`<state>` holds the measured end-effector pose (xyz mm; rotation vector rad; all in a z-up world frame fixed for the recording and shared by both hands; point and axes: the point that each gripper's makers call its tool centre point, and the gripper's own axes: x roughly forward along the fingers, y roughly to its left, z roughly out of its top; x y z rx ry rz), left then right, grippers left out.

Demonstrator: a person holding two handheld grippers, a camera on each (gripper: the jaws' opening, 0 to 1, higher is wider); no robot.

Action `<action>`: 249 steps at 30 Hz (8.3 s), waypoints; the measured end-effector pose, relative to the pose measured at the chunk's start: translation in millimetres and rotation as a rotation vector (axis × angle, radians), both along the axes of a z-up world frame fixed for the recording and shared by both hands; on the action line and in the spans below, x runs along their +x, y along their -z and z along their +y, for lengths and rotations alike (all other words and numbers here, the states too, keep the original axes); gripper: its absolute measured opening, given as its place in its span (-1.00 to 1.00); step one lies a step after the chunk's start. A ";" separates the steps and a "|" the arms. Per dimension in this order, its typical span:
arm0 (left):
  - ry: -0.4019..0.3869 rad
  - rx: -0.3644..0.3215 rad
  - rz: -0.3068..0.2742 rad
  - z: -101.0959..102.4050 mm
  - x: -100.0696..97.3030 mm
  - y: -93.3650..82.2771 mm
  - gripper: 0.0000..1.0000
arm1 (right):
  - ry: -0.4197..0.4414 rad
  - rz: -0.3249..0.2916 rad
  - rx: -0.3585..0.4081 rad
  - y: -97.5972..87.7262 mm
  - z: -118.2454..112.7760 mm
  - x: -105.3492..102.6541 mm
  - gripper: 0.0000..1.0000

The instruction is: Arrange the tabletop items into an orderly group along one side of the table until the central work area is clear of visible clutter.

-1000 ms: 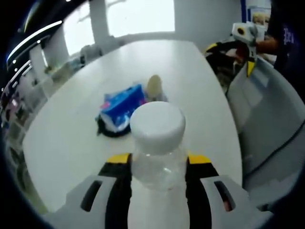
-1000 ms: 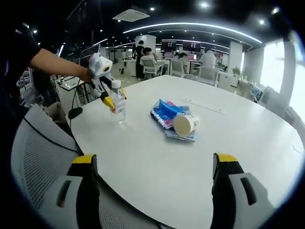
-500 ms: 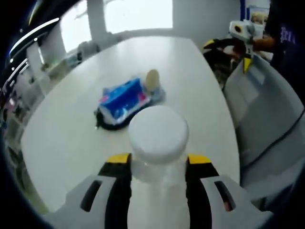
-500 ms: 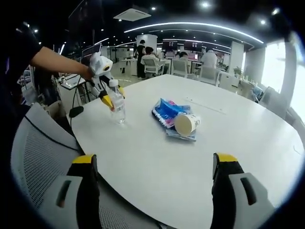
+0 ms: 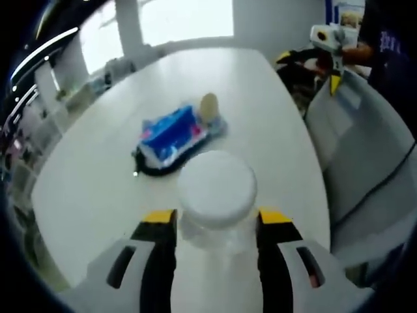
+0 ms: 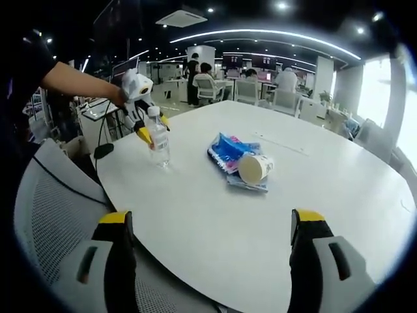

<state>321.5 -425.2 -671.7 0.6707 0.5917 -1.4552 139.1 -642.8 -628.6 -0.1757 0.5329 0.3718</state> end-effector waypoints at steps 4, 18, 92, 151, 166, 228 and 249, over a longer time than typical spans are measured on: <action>-0.037 -0.018 -0.011 1.7 3.3 -8.9 0.05 | 0.000 -0.004 0.002 -0.8 0.0 -0.1 1.00; -0.259 -0.138 -0.022 9.8 -3.1 -18.6 0.11 | -0.002 -0.017 0.012 -2.8 1.4 0.0 1.00; -0.720 -0.413 -0.098 0.9 38.5 -33.3 -0.15 | 0.026 -0.048 0.029 -8.6 -3.0 1.7 1.00; -0.793 -0.378 -0.067 31.5 107.2 -24.5 -0.14 | 0.050 -0.025 0.027 -3.2 -8.1 3.6 1.00; -0.794 -0.375 -0.048 33.7 100.0 -15.8 -0.13 | 0.051 -0.018 0.020 -2.1 -8.4 2.6 0.98; -0.745 -0.351 -0.043 41.9 83.8 -20.6 0.17 | 0.058 -0.031 0.023 -3.8 -9.7 3.9 1.00; -0.775 -0.349 -0.045 57.6 27.6 -39.4 0.59 | 0.070 -0.028 0.011 -2.0 -12.8 2.2 1.00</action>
